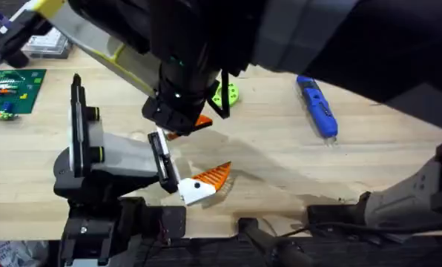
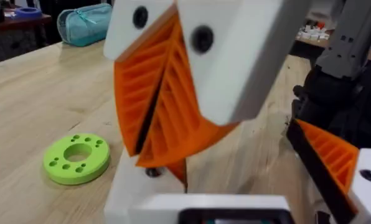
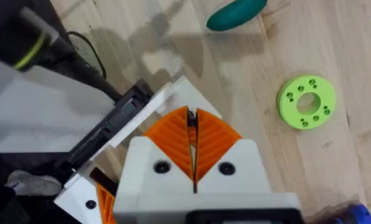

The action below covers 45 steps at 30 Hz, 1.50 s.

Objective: Pick up the gripper from the table and insert it into the empty holder that is missing its gripper. Then pick up a screw, insert it into the mounting hole, and use the screwdriver to tighten it. Finally, clean up the table by picking up the vegetable and placing it into the bucket.

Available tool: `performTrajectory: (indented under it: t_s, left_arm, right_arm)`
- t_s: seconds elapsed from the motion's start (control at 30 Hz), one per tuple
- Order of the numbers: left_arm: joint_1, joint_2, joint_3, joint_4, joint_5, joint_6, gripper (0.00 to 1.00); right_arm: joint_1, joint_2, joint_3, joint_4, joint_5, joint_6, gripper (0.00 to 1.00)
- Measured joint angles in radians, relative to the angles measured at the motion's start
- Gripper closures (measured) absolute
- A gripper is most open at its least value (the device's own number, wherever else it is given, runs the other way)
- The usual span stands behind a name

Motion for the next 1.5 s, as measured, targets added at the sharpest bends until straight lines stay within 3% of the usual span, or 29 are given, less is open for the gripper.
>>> performTrajectory:
  t_s: [0.43,0.53,0.73,0.83,1.5]
  left_arm:
    - [0.000,0.000,0.000,0.000,0.000,0.000,0.011]
    - [0.000,0.000,0.000,0.000,0.000,0.000,0.011]
    - [0.001,0.000,0.000,0.000,-0.001,0.000,0.011]
    - [0.001,0.000,0.000,0.000,-0.001,-0.003,0.011]
    - [0.001,0.000,0.000,0.000,-0.001,-0.006,0.011]
  right_arm:
    - [0.000,0.000,-0.003,0.003,0.000,0.000,0.975]
    - [0.000,0.000,-0.006,0.002,-0.001,-0.001,0.766]
    - [-0.005,-0.001,-0.008,-0.001,0.011,-0.002,0.175]
    - [-0.014,-0.001,-0.008,-0.003,0.023,-0.004,0.019]
    - [-0.015,-0.001,-0.008,-0.002,0.025,-0.004,0.007]
